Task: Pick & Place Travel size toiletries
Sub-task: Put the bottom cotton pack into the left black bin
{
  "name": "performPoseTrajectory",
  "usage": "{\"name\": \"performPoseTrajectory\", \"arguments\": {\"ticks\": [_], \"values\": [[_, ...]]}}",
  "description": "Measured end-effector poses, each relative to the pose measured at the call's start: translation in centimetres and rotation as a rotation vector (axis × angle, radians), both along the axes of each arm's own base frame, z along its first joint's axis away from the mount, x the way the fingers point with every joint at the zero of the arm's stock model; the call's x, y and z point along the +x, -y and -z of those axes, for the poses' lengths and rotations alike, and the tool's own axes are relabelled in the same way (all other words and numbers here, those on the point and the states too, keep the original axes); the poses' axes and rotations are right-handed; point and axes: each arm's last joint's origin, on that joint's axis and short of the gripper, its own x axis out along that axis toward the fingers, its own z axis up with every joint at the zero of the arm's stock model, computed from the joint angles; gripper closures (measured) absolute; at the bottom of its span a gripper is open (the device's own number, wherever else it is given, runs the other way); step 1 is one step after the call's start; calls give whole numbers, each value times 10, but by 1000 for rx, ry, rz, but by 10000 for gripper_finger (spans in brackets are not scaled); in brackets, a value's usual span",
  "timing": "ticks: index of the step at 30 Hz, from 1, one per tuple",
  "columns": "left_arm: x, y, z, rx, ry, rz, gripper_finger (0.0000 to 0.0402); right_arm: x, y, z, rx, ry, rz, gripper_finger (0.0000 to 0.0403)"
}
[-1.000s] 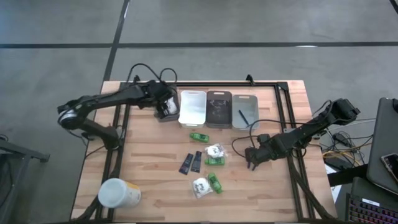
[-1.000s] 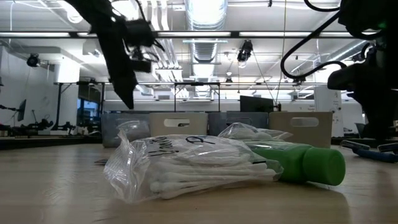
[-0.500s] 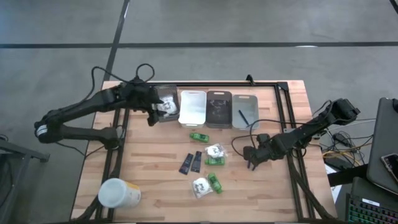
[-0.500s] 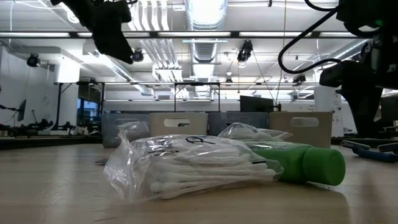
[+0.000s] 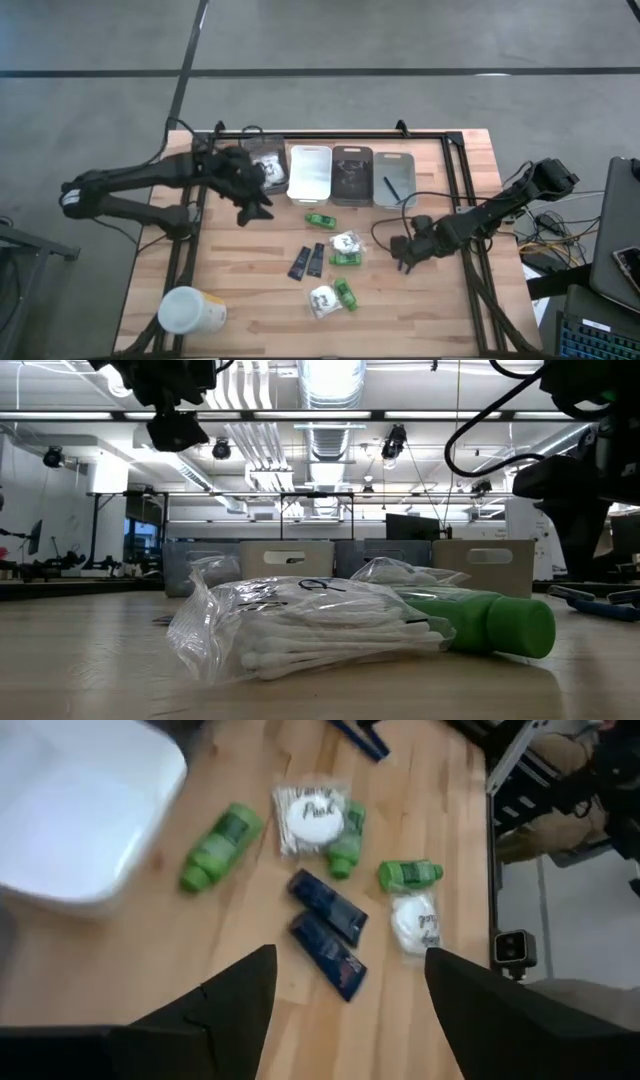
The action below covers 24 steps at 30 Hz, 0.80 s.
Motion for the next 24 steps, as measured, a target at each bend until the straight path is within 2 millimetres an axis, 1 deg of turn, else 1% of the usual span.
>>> {"name": "performPoseTrajectory", "arguments": {"ticks": [2,5,9,12,15,18,21,24], "values": [[7,12,7,-66,-37,-41,145,1,-2,0,6,8,-53,50],[16,36,22,-151,-132,-82,148,0,-5,0,2,10,-138,44],[23,69,46,-218,-256,-267,150,-1,-7,0,-10,2,-216,42],[31,95,61,-300,-266,-395,150,-1,-6,0,-34,6,-252,44],[42,124,74,-414,-246,-454,151,0,-6,0,-51,8,-272,49],[52,151,90,-507,-262,-499,152,0,-5,0,-75,14,-285,54],[60,173,109,-587,-291,-523,152,0,-5,-1,-98,19,-303,60],[68,186,123,-644,-298,-536,152,0,-5,-1,-112,17,-344,66]]}}
